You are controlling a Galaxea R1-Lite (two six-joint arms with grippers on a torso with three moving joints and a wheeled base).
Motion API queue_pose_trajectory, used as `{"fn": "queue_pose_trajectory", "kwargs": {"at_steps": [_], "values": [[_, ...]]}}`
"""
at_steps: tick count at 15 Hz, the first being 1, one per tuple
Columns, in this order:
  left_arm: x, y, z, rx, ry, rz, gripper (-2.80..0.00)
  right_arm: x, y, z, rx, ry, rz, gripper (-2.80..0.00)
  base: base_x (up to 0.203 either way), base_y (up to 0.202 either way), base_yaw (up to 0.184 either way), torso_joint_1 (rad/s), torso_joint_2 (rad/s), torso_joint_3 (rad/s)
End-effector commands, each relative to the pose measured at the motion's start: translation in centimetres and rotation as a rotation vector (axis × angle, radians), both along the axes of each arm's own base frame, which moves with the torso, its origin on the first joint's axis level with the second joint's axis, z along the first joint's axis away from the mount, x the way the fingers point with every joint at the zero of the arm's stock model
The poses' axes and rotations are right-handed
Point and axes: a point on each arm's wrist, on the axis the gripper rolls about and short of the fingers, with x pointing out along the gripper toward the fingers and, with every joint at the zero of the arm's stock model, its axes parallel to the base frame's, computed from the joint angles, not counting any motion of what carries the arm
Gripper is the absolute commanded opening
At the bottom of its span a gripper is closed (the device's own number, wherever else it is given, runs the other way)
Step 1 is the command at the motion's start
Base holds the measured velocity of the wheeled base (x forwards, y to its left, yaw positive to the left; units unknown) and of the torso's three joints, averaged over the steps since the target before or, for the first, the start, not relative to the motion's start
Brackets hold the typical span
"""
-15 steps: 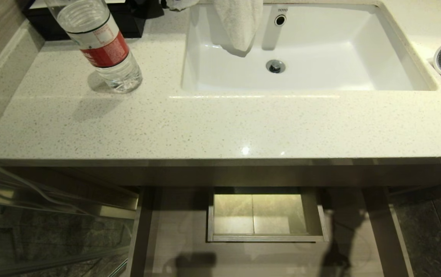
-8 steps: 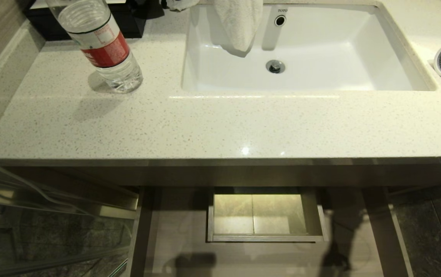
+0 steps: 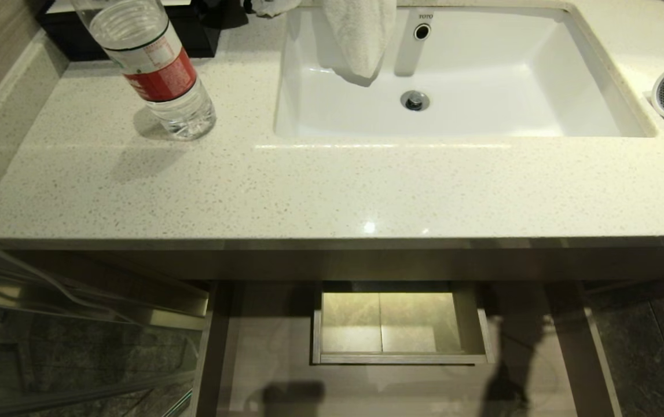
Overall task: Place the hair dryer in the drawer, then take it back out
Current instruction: Pick up the hairdryer
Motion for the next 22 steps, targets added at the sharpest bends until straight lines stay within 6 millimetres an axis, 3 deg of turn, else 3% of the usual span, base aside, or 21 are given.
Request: {"fn": "queue_pose_trajectory", "kwargs": {"at_steps": [1,7,16,22], "values": [[0.0,0.0,0.0,0.0,-0.001,0.001,-2.8,0.3,-0.1,-0.5,0.01,0.026,0.001,-2.8,0.0,0.0,0.0,0.0,0.0,0.0],[0.0,0.0,0.0,0.0,-0.001,0.001,-2.8,-0.2,0.2,0.2,-0.003,0.012,0.009,-2.8,0.0,0.0,0.0,0.0,0.0,0.0],[0.0,0.0,0.0,0.0,0.001,0.0,-2.8,-5.7,2.9,3.1,-0.087,-0.021,0.045,-2.8,0.0,0.0,0.0,0.0,0.0,0.0],[0.0,0.0,0.0,0.0,-0.001,0.001,-2.8,-7.3,3.8,3.8,-0.091,-0.034,0.056,-2.8,0.0,0.0,0.0,0.0,0.0,0.0]]}}
